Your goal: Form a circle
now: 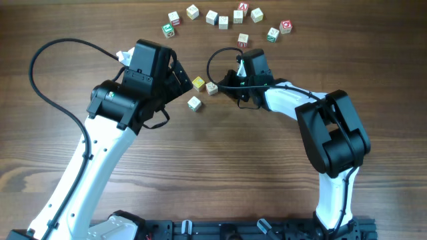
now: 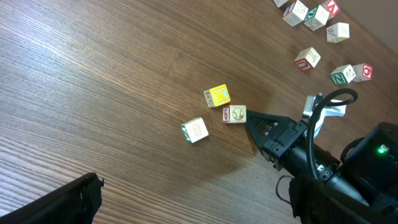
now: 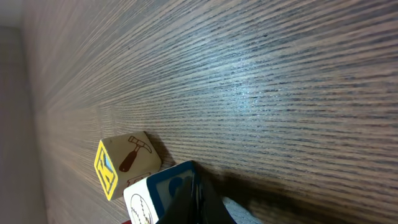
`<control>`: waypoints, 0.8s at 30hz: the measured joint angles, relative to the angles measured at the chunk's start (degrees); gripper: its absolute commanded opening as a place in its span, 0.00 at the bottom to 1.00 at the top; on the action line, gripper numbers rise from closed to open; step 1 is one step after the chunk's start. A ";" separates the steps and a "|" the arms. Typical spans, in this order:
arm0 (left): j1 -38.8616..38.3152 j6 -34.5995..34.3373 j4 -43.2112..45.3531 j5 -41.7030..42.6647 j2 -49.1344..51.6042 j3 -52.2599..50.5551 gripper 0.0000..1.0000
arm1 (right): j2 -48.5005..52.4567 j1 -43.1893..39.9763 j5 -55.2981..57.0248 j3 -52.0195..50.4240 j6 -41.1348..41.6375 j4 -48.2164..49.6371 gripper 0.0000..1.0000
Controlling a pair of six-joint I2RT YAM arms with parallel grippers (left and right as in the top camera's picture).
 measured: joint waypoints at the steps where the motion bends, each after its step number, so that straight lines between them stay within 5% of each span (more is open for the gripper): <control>1: 0.00 0.00 0.00 0.00 0.00 0.00 1.00 | 0.00 0.00 -0.02 0.00 0.00 -0.02 0.04; 24: 0.00 0.00 0.00 0.00 0.00 0.00 1.00 | 0.00 -0.02 -0.55 0.00 15.80 -3.13 0.04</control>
